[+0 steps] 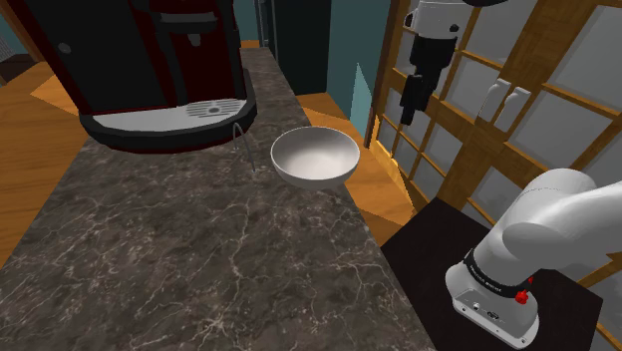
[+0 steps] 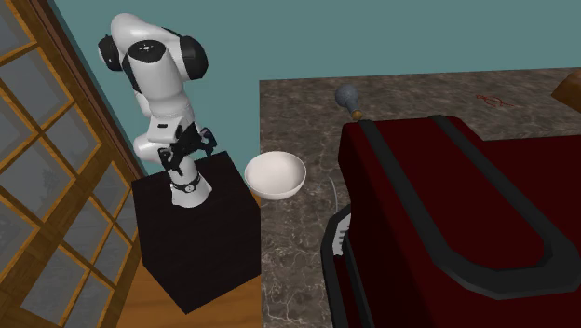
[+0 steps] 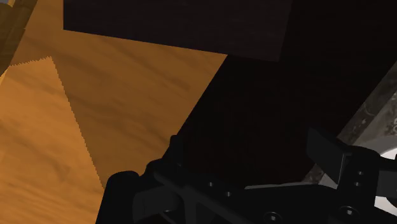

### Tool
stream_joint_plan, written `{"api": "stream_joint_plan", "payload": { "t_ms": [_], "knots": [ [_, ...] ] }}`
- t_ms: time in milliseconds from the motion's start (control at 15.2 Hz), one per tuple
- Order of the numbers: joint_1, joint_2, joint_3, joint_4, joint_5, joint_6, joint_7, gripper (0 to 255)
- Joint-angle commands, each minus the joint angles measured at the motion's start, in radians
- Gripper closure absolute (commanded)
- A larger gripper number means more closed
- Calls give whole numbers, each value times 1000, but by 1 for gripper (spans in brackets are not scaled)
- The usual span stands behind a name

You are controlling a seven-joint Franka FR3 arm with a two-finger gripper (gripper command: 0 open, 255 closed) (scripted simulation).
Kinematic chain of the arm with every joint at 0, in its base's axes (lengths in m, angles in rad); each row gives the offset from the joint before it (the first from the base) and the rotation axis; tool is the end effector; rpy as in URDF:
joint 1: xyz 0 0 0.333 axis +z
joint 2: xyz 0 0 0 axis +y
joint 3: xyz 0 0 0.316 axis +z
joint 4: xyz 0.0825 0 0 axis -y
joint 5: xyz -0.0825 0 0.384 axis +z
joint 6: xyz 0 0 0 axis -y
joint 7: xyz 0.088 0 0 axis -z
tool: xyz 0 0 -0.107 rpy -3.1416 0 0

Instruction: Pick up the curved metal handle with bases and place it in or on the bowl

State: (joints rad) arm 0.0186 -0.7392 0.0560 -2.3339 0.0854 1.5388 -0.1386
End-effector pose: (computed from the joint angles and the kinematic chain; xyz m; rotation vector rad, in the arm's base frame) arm 0.3143 0.0377 0.5833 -3.0754 -0.3052 0.0846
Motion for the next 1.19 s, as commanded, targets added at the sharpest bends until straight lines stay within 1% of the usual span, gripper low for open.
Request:
{"api": "stream_joint_plan", "payload": {
  "t_ms": [0, 330, 594, 858, 1122],
  "knots": [
    [0, 0, 0, 0, 0, 0, 0, 0],
    [15, 82, 109, 52, 54, 89, 143, 0],
    [17, 168, 195, 116, 73, 156, 258, 0],
    [12, 270, 280, 202, 65, 216, 376, 0],
    [0, 387, 366, 310, 26, 264, 502, 0]
  ]
}}
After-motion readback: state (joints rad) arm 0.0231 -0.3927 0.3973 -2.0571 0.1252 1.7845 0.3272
